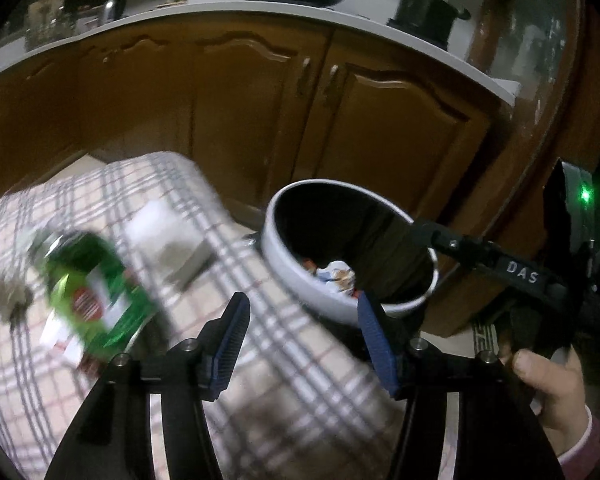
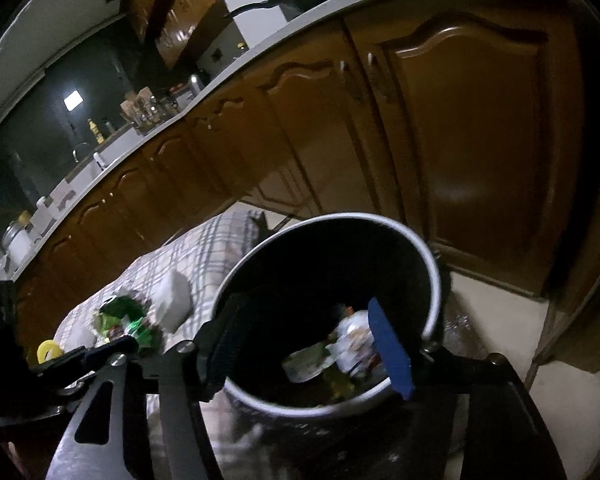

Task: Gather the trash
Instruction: 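Move both open tools back over the table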

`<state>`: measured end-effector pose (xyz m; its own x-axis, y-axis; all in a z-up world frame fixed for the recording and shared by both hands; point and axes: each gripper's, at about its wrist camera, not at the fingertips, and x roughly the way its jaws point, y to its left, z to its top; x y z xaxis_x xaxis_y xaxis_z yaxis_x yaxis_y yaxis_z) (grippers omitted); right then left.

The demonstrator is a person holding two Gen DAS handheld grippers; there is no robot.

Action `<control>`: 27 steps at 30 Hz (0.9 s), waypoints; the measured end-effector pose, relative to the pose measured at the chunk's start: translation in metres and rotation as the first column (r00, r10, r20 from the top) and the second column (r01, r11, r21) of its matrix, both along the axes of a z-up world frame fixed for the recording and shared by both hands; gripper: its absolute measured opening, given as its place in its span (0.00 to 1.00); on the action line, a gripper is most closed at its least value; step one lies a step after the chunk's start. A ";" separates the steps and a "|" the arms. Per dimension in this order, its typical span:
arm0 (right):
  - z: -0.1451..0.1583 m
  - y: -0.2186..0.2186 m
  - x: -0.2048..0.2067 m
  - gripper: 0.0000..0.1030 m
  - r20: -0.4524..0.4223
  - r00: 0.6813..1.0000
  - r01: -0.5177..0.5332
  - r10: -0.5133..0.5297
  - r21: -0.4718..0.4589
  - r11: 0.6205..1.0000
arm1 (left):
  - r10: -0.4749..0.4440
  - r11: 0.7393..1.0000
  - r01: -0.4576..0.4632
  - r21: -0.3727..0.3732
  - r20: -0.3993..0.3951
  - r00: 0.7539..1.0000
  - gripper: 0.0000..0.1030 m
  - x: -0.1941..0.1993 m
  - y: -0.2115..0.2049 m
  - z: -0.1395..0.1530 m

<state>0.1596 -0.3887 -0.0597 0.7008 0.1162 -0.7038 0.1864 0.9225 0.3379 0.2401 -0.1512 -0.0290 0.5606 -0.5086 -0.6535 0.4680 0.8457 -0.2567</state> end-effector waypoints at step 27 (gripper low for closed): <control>-0.012 0.133 -0.001 0.70 -0.027 0.971 -0.238 0.237 -0.032 0.971 | 0.259 0.966 -0.258 0.025 -0.056 0.964 0.60 -0.040 0.143 -0.014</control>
